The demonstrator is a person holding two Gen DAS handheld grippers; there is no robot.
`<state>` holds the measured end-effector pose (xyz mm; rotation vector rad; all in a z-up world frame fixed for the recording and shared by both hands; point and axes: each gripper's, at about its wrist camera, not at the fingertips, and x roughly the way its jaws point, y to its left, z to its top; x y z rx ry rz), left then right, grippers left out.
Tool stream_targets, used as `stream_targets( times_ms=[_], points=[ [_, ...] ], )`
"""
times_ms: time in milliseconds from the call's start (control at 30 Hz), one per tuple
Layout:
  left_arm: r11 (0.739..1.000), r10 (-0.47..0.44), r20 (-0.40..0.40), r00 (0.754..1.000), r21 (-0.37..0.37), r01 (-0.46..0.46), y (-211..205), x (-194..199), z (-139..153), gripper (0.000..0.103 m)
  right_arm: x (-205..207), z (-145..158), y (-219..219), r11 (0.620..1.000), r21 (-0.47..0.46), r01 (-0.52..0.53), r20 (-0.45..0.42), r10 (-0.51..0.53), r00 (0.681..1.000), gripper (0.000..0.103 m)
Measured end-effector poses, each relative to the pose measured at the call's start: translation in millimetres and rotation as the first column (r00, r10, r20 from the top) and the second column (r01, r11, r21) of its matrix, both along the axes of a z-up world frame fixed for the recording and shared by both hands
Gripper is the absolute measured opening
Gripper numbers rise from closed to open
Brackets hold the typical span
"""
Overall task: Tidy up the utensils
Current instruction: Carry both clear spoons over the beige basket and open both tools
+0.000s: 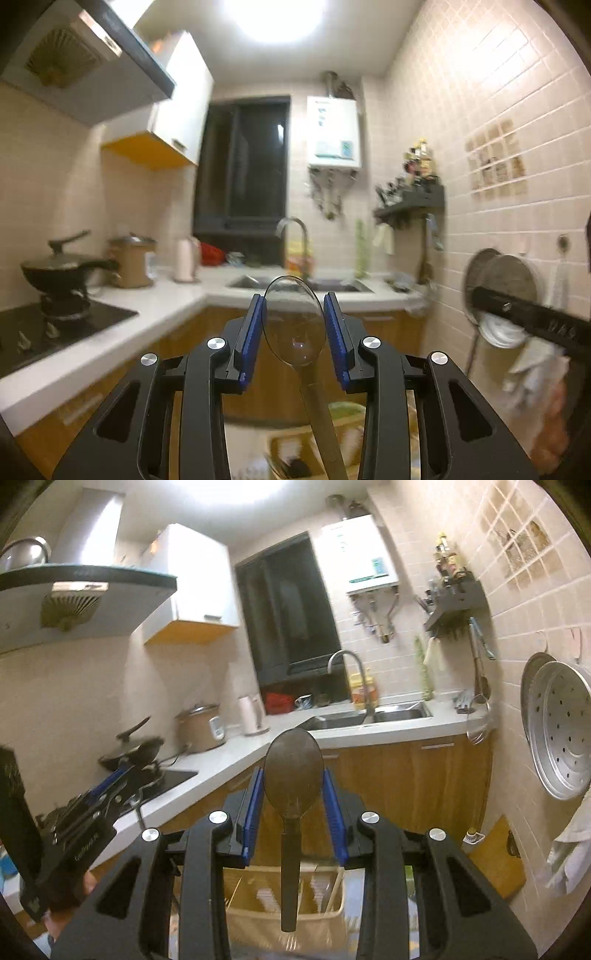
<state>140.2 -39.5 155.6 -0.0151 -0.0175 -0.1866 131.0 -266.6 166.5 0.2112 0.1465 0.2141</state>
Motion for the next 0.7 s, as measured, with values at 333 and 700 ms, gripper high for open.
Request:
stream_targets(
  times_ms=[333, 700],
  points=[
    [0.996, 0.084, 0.027, 0.996, 0.01, -0.084, -5.4, 33.7, -34.7, 0.031, 51.6, -41.5, 0.7, 0.997, -0.025, 0.073, -0.035, -0.074, 0.997, 0.029],
    [0.997, 0.072, -0.005, 0.997, 0.035, -0.072, -0.2, 35.6, -60.1, 0.032, 45.7, -68.4, 21.1, 0.993, -0.099, 0.071, -0.03, -0.074, 0.997, 0.03]
  ],
)
